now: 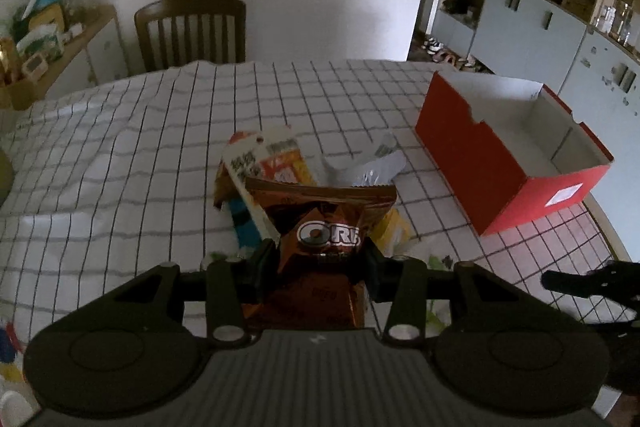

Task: Organize snacks
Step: 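Lift both packets and carry them toward the red box with both tools, then lower both packets into the red box and open both tools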

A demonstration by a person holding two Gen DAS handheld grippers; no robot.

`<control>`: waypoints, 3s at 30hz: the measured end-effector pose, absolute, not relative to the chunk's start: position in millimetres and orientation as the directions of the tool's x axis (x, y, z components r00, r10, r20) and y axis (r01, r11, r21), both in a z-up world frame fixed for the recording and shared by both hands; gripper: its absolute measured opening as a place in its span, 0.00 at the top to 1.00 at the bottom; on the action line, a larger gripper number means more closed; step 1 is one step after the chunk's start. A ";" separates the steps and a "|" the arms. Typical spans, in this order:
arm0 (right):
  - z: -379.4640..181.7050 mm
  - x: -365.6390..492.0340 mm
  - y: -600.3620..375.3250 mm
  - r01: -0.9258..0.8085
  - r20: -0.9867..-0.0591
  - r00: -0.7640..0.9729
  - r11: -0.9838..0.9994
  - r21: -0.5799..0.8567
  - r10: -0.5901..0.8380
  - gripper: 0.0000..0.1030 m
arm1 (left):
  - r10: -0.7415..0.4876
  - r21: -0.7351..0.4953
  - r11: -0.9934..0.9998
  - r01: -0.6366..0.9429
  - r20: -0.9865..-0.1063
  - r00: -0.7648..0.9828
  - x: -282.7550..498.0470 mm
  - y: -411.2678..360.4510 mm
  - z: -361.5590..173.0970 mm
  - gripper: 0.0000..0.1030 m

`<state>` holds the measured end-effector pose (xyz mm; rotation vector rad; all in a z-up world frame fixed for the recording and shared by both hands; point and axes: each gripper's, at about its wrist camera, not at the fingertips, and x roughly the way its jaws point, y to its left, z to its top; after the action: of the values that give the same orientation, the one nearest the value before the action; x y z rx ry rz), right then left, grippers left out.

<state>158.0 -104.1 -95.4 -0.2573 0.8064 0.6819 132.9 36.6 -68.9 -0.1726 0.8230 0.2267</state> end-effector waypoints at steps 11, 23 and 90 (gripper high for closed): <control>-154.4 179.1 -83.9 -0.629 -0.831 0.394 0.774 0.067 0.392 0.30 | 0.121 -0.067 0.962 -0.264 -0.764 0.634 111.1 33.8 -79.2 0.58; -150.2 171.7 -81.0 -0.645 -0.805 0.459 0.764 -0.011 0.376 0.79 | 0.111 -0.081 0.961 -0.265 -0.764 0.636 104.6 37.2 -76.6 0.58; -68.8 394.2 -248.4 -0.439 -0.668 0.682 0.898 -0.045 0.300 0.94 | 0.031 -0.054 0.991 -0.123 -0.796 0.604 416.8 -179.5 -76.4 0.58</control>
<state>394.2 -248.4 -68.8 -0.2084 0.7086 0.4175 416.8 -179.5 -76.4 -0.1067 0.9186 0.0894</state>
